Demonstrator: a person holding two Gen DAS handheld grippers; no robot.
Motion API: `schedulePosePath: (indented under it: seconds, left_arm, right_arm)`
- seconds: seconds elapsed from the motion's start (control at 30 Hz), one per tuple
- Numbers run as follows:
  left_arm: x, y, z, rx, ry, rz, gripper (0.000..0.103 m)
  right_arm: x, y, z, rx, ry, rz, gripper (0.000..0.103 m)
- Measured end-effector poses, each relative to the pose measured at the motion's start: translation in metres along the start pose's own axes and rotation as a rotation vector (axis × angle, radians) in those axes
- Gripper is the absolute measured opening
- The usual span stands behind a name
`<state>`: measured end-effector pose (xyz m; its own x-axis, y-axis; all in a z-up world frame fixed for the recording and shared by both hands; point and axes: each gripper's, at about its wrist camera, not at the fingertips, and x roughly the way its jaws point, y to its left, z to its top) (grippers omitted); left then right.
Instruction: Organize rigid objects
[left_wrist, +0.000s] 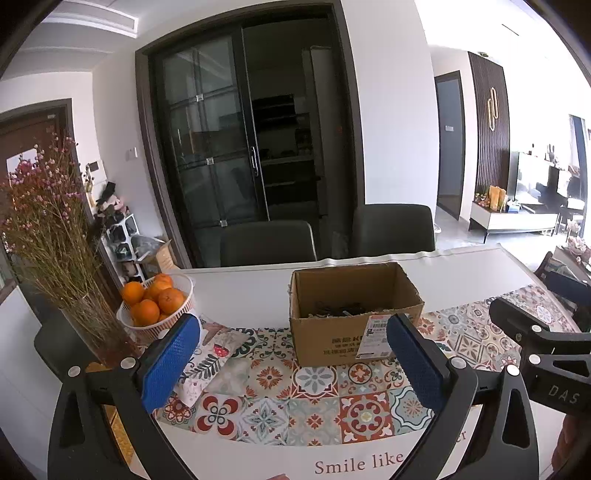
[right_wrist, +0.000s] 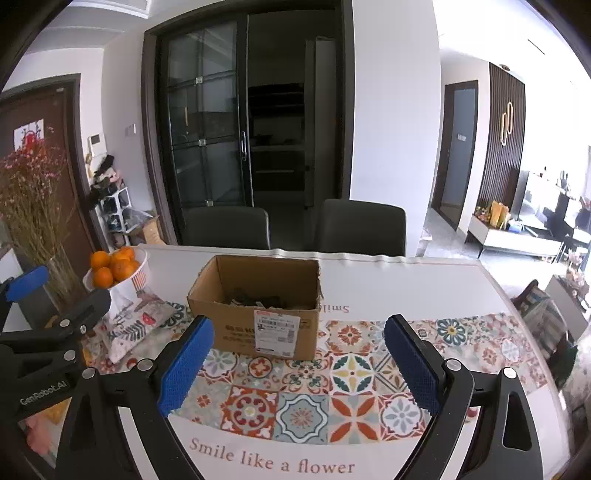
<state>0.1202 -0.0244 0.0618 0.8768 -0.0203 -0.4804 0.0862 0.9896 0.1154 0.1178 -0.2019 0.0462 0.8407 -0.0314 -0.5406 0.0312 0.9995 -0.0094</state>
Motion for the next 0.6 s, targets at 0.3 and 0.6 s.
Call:
schedulePosePath:
  seconds: [0.3, 0.6]
  left_arm:
    - [-0.010, 0.002, 0.003, 0.004, -0.023, 0.003, 0.103]
    - [-0.014, -0.001, 0.004, 0.011, -0.035, 0.005, 0.103]
  right_arm:
    - [-0.011, -0.002, 0.000, -0.002, -0.024, 0.004, 0.094]
    - [-0.015, -0.002, 0.002, 0.003, -0.028, 0.005, 0.094]
